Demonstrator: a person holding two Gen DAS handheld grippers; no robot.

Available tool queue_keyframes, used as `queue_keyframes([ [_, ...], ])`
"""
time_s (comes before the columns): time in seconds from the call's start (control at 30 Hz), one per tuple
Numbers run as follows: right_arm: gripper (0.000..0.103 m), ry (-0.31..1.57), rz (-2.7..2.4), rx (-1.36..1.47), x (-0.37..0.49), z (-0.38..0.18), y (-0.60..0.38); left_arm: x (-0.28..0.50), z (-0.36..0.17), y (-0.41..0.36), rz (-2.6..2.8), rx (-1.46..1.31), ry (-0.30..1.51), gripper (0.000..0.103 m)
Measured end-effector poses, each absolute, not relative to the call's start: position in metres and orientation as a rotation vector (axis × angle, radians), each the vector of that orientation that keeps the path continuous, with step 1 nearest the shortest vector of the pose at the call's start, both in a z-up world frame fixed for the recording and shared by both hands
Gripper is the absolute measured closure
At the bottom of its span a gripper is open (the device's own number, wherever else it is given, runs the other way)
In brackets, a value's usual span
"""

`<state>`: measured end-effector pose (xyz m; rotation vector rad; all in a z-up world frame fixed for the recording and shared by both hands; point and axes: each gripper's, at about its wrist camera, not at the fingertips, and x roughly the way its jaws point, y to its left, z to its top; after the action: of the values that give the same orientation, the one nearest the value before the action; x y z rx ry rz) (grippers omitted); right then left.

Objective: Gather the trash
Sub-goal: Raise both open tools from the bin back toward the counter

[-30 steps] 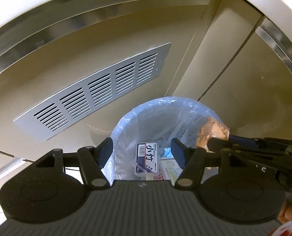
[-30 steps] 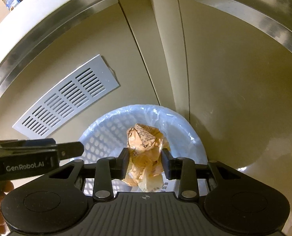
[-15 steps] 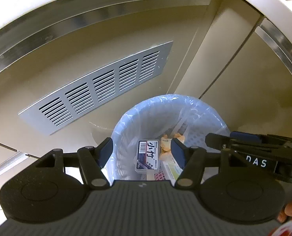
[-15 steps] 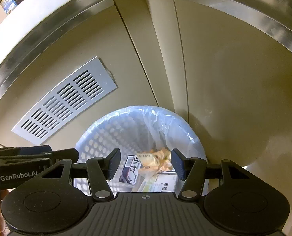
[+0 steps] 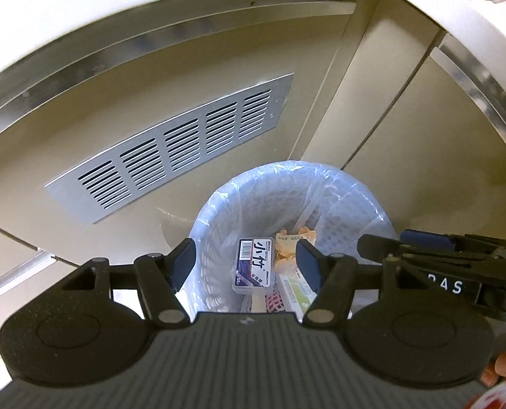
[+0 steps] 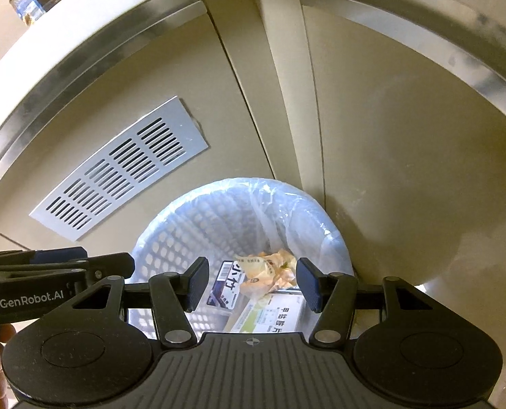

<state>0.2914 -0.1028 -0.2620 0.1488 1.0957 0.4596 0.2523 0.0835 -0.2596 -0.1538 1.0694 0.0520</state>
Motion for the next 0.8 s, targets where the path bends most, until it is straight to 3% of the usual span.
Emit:
queue_keyframes([
  [0.57, 0.045, 1.061, 0.63, 0.132, 0.258, -0.211, -0.113, 0.203, -0.197, 0.076, 0.146, -0.216, 0.975, 0.041],
  [0.7, 0.034, 1.047, 0.669, 0.132, 0.248, -0.191, -0.123, 0.187, -0.173, 0.068, 0.164, -0.213, 0.948, 0.041],
  [0.8, 0.033, 1.037, 0.687, 0.157, 0.242, -0.174, -0.132, 0.176, -0.156, 0.062, 0.18, -0.221, 0.922, 0.041],
])
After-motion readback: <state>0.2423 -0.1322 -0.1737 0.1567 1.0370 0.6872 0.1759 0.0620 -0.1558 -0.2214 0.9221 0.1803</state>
